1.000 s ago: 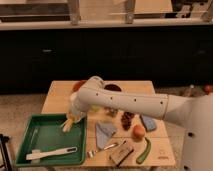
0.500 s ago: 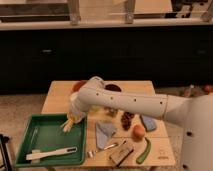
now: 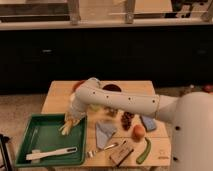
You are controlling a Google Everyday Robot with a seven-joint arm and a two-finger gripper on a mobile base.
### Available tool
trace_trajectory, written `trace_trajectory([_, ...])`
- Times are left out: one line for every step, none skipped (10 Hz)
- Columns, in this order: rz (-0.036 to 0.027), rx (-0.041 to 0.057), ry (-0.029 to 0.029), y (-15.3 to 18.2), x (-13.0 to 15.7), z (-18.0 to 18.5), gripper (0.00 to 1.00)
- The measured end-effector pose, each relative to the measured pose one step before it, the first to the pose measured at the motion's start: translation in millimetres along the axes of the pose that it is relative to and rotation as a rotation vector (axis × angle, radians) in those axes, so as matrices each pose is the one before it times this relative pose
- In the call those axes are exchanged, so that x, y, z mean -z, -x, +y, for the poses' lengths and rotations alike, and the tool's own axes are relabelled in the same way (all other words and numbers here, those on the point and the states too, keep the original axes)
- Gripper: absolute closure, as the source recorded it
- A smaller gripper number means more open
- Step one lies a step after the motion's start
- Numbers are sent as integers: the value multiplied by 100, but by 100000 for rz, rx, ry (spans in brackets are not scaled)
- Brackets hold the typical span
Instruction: Place banana in tray
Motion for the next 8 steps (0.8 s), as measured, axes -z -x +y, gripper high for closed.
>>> trace_trajectory([-2666, 1292, 460, 203, -636, -66, 100])
trace_trajectory([-3513, 1755, 1331, 224, -811, 8, 100])
trace_trajectory([-5463, 3162, 2222, 388, -1323, -302, 100])
trace_trajectory([-3129, 2268, 1314, 122, -877, -124, 100])
trace_trajectory([-3105, 2599, 1664, 102, -512, 59, 100])
trace_trajectory([-2817, 3080, 830, 186, -429, -217, 100])
trace_trajectory([-1915, 2299, 413, 62, -219, 111, 99])
trace_trajectory([-1038, 1598, 347, 87, -62, 85, 95])
